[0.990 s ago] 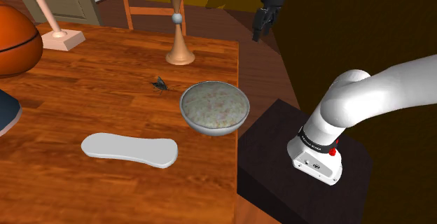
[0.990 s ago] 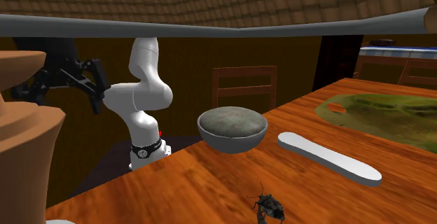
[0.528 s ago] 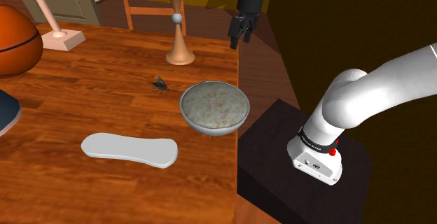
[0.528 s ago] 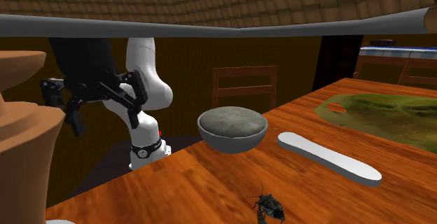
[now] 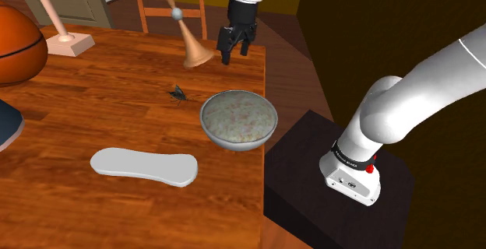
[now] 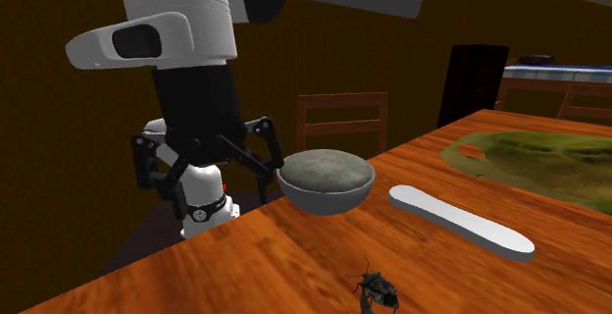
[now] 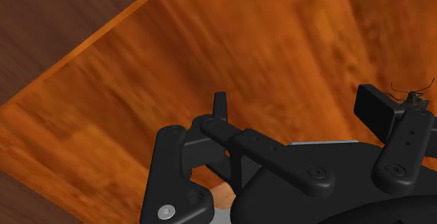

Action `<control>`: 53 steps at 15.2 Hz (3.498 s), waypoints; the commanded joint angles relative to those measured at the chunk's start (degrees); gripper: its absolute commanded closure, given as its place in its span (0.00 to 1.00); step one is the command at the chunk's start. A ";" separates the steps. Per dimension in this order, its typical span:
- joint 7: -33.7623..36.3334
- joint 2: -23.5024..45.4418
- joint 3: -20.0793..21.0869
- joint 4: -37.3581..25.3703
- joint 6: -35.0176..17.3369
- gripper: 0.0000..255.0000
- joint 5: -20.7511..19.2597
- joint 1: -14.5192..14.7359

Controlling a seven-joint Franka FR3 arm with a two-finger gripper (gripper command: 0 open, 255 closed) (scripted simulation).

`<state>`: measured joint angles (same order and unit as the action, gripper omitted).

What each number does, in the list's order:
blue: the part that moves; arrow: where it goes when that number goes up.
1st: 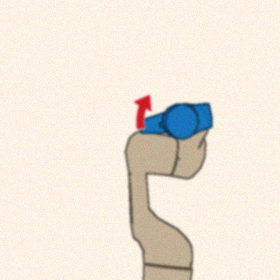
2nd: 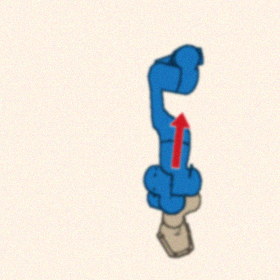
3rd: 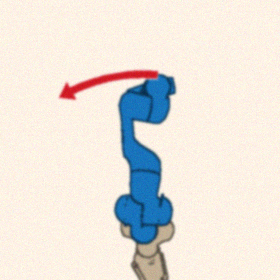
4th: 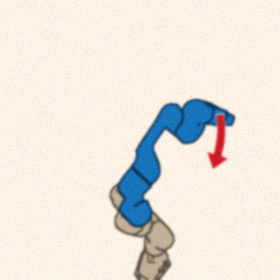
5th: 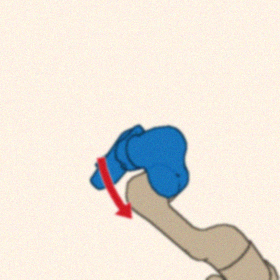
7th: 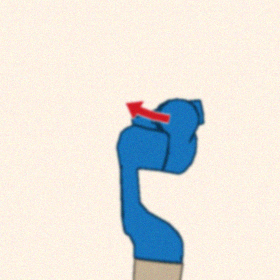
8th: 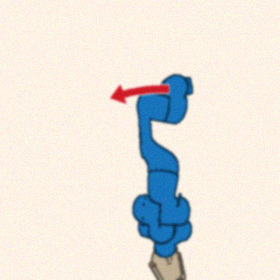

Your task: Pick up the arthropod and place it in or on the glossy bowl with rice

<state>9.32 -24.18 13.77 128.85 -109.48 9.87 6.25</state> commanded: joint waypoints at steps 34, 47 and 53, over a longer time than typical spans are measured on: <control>17.44 27.28 11.71 -17.24 -8.67 1.00 -6.93 5.29; 17.37 25.93 11.64 -21.94 -2.73 1.00 -6.43 5.14; 17.51 25.49 11.59 -26.08 1.81 1.00 -6.31 5.08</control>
<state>26.77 1.49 25.35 103.38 -108.47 3.49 11.32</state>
